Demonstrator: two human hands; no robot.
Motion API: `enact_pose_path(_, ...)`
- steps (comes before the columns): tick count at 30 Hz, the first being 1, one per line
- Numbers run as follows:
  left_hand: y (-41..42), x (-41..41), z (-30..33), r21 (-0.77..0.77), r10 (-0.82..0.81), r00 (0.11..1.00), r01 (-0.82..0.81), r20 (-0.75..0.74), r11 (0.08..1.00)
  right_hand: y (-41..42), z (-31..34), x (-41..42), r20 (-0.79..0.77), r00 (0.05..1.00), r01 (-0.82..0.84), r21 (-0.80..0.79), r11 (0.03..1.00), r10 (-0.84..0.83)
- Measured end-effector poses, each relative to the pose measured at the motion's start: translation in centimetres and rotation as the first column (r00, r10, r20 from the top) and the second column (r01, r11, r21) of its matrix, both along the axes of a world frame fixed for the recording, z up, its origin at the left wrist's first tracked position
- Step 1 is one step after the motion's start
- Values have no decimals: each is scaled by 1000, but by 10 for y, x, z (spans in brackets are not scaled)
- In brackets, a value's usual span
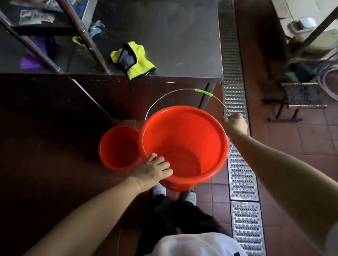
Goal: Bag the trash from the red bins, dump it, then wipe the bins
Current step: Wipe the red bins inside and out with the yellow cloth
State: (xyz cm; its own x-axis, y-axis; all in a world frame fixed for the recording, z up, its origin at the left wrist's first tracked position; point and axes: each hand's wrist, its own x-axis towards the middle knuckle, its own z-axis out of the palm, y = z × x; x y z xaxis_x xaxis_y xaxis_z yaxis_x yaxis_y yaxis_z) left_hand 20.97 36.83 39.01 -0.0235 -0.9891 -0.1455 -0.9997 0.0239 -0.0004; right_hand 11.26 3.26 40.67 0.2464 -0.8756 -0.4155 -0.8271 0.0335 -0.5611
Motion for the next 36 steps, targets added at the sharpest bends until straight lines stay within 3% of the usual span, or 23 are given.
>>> enact_pose_path(6, -19, -3, 0, 140, 88, 996, -92, 34, 986, 11, 33, 34, 79, 916, -378, -155, 913, 393)
enact_pose_path(12, -43, -7, 8, 213, 216, 973, -230, 87, 950, 31, 58, 67, 28, 643, -763, -64, 644, 765)
enact_pose_path(17, -56, -1, 13, 307, 249, 960, -278, 131, 910, 52, 28, 67, -9, 607, -794, -11, 607, 794)
enact_pose_path(21, -58, 17, 16, 250, 305, 937, -340, 171, 906, 61, 2, 68, -67, 536, -843, 6, 538, 841)
enact_pose_path(24, -69, 33, -1, 89, 362, 926, -371, 105, 924, 67, -28, 63, -79, 505, -860, 36, 509, 859)
enact_pose_path(29, -101, 66, -66, 166, 482, 874, -466, -69, 869, 61, -89, 75, -118, 480, -874, 22, 486, 869)
enact_pose_path(36, -150, 115, -194, 295, 504, 845, -442, -179, 847, 17, -195, 123, -261, 479, -872, -34, 488, 838)
